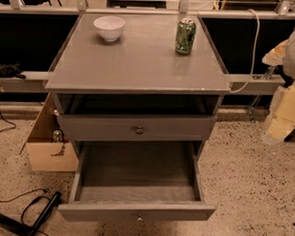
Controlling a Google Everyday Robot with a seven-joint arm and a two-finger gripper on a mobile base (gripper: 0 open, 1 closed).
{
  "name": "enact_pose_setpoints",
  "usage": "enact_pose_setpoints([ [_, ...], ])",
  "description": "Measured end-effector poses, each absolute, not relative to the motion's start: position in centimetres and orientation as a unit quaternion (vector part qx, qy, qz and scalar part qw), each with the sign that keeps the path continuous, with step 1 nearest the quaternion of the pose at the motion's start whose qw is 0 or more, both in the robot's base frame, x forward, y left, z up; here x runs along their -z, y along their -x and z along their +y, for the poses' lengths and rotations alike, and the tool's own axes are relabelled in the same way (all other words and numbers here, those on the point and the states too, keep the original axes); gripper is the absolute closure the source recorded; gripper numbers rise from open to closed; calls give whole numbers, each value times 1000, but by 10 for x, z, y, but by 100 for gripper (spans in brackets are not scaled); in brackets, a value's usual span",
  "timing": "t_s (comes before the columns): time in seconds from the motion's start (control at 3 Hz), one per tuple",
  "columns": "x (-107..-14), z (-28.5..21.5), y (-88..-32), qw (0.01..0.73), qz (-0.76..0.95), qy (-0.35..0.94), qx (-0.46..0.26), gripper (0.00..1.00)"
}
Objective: Close middle drawer
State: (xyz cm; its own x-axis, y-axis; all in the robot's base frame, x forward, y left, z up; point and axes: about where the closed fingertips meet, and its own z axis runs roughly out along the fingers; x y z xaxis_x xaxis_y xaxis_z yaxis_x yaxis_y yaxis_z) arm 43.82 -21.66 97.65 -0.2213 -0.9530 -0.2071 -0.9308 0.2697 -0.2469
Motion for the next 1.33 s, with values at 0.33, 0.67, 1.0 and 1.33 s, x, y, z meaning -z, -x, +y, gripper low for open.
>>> enact_pose_setpoints([
  [0.33, -969, -216, -440, 162, 779, 604, 35, 0],
  [0.67, -933, -217, -431, 170, 777, 606, 24, 0],
  [1.0, -878, -221, -412, 183, 774, 605, 18, 0],
  [1.33, -807, -224, -394, 184, 775, 605, 13, 0],
])
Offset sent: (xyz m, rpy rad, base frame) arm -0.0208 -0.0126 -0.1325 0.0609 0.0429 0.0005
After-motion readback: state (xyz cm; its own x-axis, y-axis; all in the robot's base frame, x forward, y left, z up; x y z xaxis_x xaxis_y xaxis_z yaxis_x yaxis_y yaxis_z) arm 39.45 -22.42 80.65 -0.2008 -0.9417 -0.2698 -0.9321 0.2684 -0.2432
